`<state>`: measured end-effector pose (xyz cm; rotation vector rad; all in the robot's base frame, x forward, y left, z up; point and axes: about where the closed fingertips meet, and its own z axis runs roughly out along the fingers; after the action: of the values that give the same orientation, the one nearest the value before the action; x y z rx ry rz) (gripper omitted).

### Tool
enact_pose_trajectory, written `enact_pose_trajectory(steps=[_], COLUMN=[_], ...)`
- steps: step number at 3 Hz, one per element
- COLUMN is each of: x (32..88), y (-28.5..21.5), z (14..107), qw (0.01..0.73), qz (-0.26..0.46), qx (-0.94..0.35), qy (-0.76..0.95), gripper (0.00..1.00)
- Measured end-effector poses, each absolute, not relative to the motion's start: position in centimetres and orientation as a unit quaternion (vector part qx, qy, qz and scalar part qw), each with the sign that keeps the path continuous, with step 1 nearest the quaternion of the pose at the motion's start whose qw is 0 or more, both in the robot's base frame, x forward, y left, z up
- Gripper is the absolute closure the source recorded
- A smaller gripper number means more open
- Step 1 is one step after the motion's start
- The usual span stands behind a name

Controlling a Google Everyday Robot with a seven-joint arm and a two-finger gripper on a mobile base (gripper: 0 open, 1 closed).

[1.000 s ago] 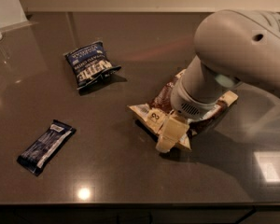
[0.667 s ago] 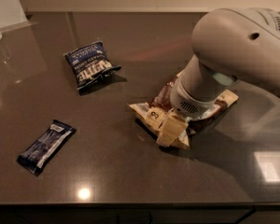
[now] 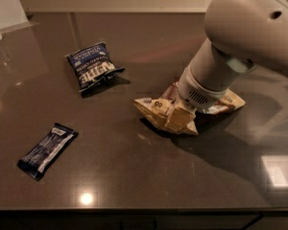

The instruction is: Pick brown chip bag

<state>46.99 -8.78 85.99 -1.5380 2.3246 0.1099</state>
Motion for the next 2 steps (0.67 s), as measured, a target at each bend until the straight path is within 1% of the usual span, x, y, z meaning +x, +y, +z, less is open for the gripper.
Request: enact_pose_trajectory(steps=[1,2], x=[47.4,48.1], y=[-8.6,-8.2], z=[88.3,90.7], qw=[0.193,0.213], qz=[0.045,0.058], qx=[-0.547,-0.556], qy=[0.814,0.801], gripper=[1.00,1.00])
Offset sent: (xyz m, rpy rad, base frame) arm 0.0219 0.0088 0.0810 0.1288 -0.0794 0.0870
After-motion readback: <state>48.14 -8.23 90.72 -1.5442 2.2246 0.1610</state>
